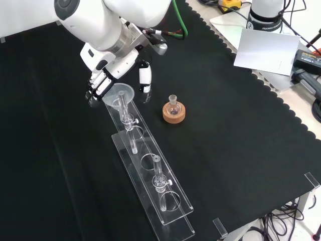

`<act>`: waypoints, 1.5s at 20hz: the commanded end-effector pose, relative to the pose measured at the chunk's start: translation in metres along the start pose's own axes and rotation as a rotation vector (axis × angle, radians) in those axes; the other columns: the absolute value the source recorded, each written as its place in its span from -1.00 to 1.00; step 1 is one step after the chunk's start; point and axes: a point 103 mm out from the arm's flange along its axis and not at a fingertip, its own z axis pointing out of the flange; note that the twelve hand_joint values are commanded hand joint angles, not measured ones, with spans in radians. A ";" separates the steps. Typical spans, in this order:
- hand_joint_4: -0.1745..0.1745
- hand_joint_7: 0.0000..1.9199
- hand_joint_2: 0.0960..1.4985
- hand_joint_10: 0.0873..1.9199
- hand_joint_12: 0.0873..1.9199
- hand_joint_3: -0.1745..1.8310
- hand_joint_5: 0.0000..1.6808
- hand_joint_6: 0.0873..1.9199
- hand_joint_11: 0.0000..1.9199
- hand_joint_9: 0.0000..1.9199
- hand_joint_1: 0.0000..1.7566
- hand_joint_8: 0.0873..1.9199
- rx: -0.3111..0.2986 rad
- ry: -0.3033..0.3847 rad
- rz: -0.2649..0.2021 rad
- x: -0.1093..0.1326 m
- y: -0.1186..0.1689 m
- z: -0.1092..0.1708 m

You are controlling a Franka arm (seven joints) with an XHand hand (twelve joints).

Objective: Pick up the funnel from the transparent funnel stand.

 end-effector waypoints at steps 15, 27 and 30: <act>0.06 -0.81 -0.07 -0.36 0.44 -0.62 -0.75 -1.00 -0.49 -0.41 -0.22 -0.31 -0.024 -0.084 0.019 0.000 0.009 0.007; -0.20 -0.09 0.02 -0.62 0.24 -0.38 -0.04 -0.34 -0.26 0.19 -0.13 -0.31 -0.303 -0.101 0.055 -0.005 -0.016 -0.024; -0.21 -0.06 0.02 -0.62 0.23 -0.37 -0.02 -0.29 -0.23 0.22 -0.11 -0.31 -0.326 -0.123 0.063 -0.007 -0.034 -0.041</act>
